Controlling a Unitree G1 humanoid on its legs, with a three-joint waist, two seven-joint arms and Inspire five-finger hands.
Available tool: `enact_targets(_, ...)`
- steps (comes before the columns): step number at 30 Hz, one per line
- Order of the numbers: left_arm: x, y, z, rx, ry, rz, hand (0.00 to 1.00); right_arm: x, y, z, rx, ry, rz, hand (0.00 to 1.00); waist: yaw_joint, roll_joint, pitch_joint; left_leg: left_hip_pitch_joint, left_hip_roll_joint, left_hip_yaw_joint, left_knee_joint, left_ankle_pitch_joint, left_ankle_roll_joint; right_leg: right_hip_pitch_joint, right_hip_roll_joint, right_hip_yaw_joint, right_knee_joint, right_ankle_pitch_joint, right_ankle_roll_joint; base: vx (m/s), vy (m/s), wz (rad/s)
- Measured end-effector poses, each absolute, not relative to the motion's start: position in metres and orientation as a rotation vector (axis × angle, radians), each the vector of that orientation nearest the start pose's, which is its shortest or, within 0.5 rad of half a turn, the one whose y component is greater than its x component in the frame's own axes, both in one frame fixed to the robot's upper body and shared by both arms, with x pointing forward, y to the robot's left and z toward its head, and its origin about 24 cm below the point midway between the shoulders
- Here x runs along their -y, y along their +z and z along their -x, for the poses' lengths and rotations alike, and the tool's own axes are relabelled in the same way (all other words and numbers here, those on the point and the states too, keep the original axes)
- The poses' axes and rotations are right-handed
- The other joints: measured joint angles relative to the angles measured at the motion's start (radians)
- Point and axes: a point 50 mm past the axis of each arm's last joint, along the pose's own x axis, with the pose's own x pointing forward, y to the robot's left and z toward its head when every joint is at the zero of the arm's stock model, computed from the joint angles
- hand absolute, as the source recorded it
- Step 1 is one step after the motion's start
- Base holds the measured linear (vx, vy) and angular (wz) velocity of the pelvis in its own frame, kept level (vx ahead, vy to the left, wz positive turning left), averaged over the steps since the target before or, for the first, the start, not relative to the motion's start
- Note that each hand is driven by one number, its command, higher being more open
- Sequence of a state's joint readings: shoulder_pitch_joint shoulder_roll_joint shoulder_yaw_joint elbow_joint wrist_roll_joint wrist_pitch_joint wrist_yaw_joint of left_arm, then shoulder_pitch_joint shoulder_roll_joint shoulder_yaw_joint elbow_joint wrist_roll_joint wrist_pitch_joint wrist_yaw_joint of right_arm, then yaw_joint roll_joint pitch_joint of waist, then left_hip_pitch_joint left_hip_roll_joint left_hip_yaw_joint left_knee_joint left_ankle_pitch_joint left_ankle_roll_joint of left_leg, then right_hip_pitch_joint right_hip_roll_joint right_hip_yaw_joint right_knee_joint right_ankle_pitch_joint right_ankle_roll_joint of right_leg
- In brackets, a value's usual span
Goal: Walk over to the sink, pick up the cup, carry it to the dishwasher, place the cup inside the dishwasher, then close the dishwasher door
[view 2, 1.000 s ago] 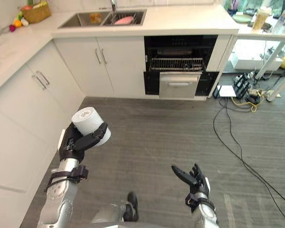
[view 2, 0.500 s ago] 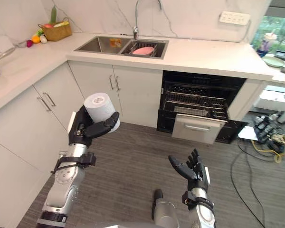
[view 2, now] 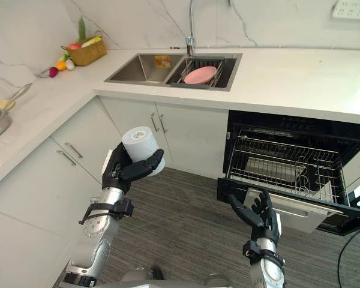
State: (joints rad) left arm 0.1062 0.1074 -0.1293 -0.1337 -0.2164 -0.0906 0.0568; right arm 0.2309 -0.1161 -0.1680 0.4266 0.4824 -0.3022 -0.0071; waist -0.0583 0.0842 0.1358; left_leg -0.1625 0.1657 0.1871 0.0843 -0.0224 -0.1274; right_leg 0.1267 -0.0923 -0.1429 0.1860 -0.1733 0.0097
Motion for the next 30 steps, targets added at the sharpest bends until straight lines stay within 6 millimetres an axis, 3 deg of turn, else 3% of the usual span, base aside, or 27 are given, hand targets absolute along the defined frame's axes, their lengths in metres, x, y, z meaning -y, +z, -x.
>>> enact_targets(1,-0.145,0.051,-0.230,0.083,-0.055,0.131,0.00,0.249,-0.065,-0.154,-0.283,-0.454,-0.288,1.00,0.001,0.015,-0.010,0.010,0.002,0.017,-0.011,0.131,0.033,0.024,0.003,0.024,0.003,-0.031,0.040,0.33,0.135,-0.50)
enact_targets(2,-0.145,0.049,-0.228,0.073,-0.056,0.134,0.00,0.252,-0.066,-0.149,-0.291,-0.458,-0.274,1.00,0.001,0.030,-0.020,0.023,0.003,0.018,-0.004,0.223,0.077,0.034,0.011,0.037,0.007,-0.050,0.053,0.51,0.278,-0.58)
enact_targets(3,-0.151,0.043,-0.226,0.046,-0.053,0.109,0.00,0.249,-0.075,-0.143,-0.331,-0.478,-0.294,1.00,-0.013,-0.010,-0.038,0.054,-0.025,0.051,0.019,0.187,0.085,0.050,-0.024,0.055,0.039,-0.092,0.072,0.46,0.269,-0.58)
enact_targets(6,-0.157,0.045,-0.227,0.052,-0.052,0.080,0.00,0.243,-0.076,-0.142,-0.318,-0.481,-0.312,1.00,-0.017,-0.072,-0.047,0.055,-0.091,0.083,0.104,0.079,0.110,0.049,-0.121,0.069,0.079,-0.125,0.112,0.29,0.171,-0.28)
enact_targets(8,-0.153,0.048,-0.231,0.068,-0.062,0.091,0.00,0.246,-0.075,-0.139,-0.309,-0.506,-0.310,1.00,-0.031,-0.080,-0.044,0.051,-0.128,0.072,0.147,0.030,0.125,0.069,-0.156,0.062,0.094,-0.122,0.123,0.21,0.179,0.22)
enact_targets(11,-0.141,0.059,-0.239,0.114,-0.097,0.110,0.00,0.251,-0.076,-0.135,-0.308,-0.576,-0.336,1.00,-0.037,-0.095,-0.036,0.077,-0.171,0.065,0.180,-0.030,0.153,-0.064,-0.207,0.105,0.441,-0.098,0.133,0.16,0.184,0.18)
enact_targets(12,-0.141,0.067,-0.244,0.144,-0.115,0.090,0.00,0.249,-0.078,-0.135,-0.318,-0.585,-0.341,1.00,-0.038,-0.122,-0.019,0.112,-0.196,0.068,0.181,-0.046,0.164,-0.151,-0.241,0.133,0.639,-0.023,0.100,0.12,0.128,-0.03)
enact_targets(13,-0.140,0.069,-0.246,0.146,-0.118,0.085,0.00,0.246,-0.082,-0.133,-0.349,-0.581,-0.333,1.00,-0.040,-0.132,-0.011,0.158,-0.210,0.072,0.170,-0.060,0.173,-0.193,-0.263,0.144,0.747,0.092,0.084,0.13,0.121,-0.09)
enact_targets(14,-0.140,0.068,-0.246,0.142,-0.117,0.087,0.00,0.245,-0.084,-0.131,-0.369,-0.577,-0.326,1.00,-0.042,-0.124,-0.012,0.183,-0.210,0.075,0.154,-0.064,0.177,-0.205,-0.266,0.143,0.777,0.146,0.085,0.14,0.128,-0.29)
enact_targets(15,-0.139,0.069,-0.246,0.145,-0.109,0.091,0.00,0.240,-0.089,-0.129,-0.403,-0.565,-0.322,1.00,-0.040,-0.106,-0.021,0.218,-0.201,0.093,0.128,-0.073,0.179,-0.233,-0.260,0.131,0.793,0.114,0.080,0.14,0.111,-0.38)
enact_targets(16,-0.141,0.070,-0.246,0.152,-0.101,0.089,0.00,0.235,-0.090,-0.130,-0.413,-0.548,-0.325,1.00,-0.036,-0.109,-0.021,0.229,-0.194,0.108,0.116,-0.075,0.178,-0.257,-0.248,0.117,0.782,0.064,0.070,0.14,0.091,-0.62)
enact_targets(17,-0.147,0.071,-0.247,0.157,-0.069,0.088,0.00,0.220,-0.092,-0.135,-0.430,-0.465,-0.323,1.00,-0.037,-0.102,-0.019,0.247,-0.172,0.126,0.079,-0.074,0.170,-0.301,-0.195,0.050,0.669,-0.036,0.076,0.11,0.038,-0.49)
enact_targets(18,-0.148,0.071,-0.247,0.157,-0.063,0.087,0.00,0.215,-0.092,-0.136,-0.434,-0.440,-0.322,1.00,-0.039,-0.098,-0.016,0.252,-0.160,0.127,0.068,-0.072,0.165,-0.308,-0.162,0.020,0.587,-0.050,0.083,0.11,-0.010,-0.44)
enact_targets(19,-0.148,0.071,-0.246,0.155,-0.063,0.086,0.00,0.207,-0.091,-0.136,-0.437,-0.426,-0.337,1.00,-0.040,-0.097,-0.014,0.260,-0.140,0.132,0.044,-0.070,0.153,-0.318,-0.100,-0.025,0.396,-0.043,0.092,0.14,-0.039,-0.19)
enact_targets(20,-0.147,0.069,-0.245,0.149,-0.066,0.084,0.00,0.204,-0.089,-0.133,-0.436,-0.423,-0.340,1.00,-0.040,-0.105,-0.010,0.279,-0.142,0.143,0.019,-0.064,0.140,-0.324,-0.075,-0.053,0.239,0.008,0.089,0.16,-0.056,-0.19)
enact_targets(21,-0.148,0.068,-0.245,0.146,-0.067,0.076,0.00,0.203,-0.088,-0.131,-0.434,-0.418,-0.337,1.00,-0.039,-0.115,-0.006,0.293,-0.149,0.149,0.015,-0.069,0.137,-0.324,-0.075,-0.065,0.192,0.045,0.084,0.22,-0.090,-0.22)
enact_targets(22,-0.149,0.065,-0.242,0.131,-0.059,0.066,0.00,0.203,-0.086,-0.129,-0.430,-0.409,-0.321,1.00,-0.047,-0.130,-0.002,0.311,-0.165,0.159,0.026,-0.091,0.126,-0.327,-0.078,-0.080,0.149,0.172,0.057,0.20,-0.094,-0.19)
enact_targets(23,-0.149,0.063,-0.241,0.123,-0.055,0.061,0.00,0.204,-0.085,-0.127,-0.426,-0.407,-0.314,1.00,-0.053,-0.129,-0.002,0.315,-0.166,0.159,0.039,-0.105,0.124,-0.322,-0.080,-0.081,0.150,0.195,-0.016,0.33,-0.164,-0.21)
enact_targets(25,-0.141,0.063,-0.241,0.121,-0.058,0.084,0.00,0.211,-0.076,-0.133,-0.390,-0.389,-0.283,1.00,-0.059,-0.089,-0.008,0.279,-0.113,0.162,0.100,-0.144,0.109,-0.313,-0.032,-0.090,0.101,0.197,-0.028,0.31,-0.160,-0.09)
enact_targets(27,-0.139,0.064,-0.242,0.126,-0.057,0.092,0.00,0.212,-0.064,-0.142,-0.326,-0.379,-0.278,1.00,-0.058,-0.082,-0.008,0.275,-0.074,0.161,0.119,-0.168,0.091,-0.287,0.008,-0.103,0.058,0.200,-0.038,0.22,-0.147,-0.06)
enact_targets(29,-0.140,0.063,-0.242,0.121,-0.036,0.092,0.00,0.217,-0.033,-0.160,-0.176,-0.355,-0.263,1.00,-0.060,-0.065,-0.010,0.302,-0.034,0.177,0.128,-0.200,0.063,-0.256,0.052,-0.104,0.046,0.166,-0.045,0.17,-0.124,-0.19)
enact_targets(30,-0.142,0.062,-0.242,0.120,-0.014,0.089,0.00,0.221,-0.007,-0.170,-0.048,-0.329,-0.241,1.00,-0.060,-0.044,-0.018,0.319,-0.006,0.185,0.164,-0.213,0.047,-0.232,0.074,-0.098,0.036,0.143,-0.057,0.21,-0.101,-0.24)
